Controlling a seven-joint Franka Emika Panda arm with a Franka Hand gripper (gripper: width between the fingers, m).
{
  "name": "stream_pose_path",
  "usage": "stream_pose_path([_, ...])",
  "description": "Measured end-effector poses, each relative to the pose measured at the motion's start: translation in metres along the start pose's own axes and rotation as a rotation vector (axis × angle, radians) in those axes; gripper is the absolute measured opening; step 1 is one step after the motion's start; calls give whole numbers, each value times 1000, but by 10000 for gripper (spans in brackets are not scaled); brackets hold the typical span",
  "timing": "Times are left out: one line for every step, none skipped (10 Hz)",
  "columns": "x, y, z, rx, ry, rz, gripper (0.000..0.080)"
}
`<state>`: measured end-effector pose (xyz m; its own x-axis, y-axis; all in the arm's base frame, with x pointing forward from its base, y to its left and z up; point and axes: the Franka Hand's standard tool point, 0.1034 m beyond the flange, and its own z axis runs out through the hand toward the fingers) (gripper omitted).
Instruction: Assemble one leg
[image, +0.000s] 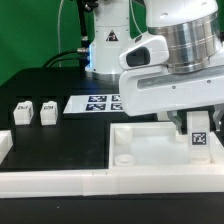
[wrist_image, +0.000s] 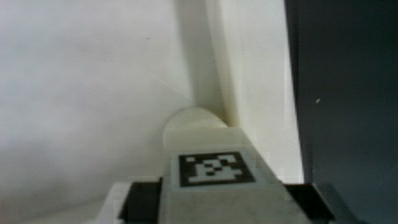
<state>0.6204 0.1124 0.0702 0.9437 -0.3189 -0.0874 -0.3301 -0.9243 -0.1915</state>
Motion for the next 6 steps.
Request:
stream_pose_path([0, -1, 0, 4, 0, 100, 294])
stream_pose_path([1, -1, 0, 12, 1, 245, 294])
stream_pose_path([4, -2, -1, 29, 11, 417, 294])
stream_pose_path([4, -1, 0, 59, 20, 583, 294])
stream_pose_path([3, 0, 1, 89, 32, 753, 294])
stream_pose_path([2, -2, 2, 118, 37, 942, 294])
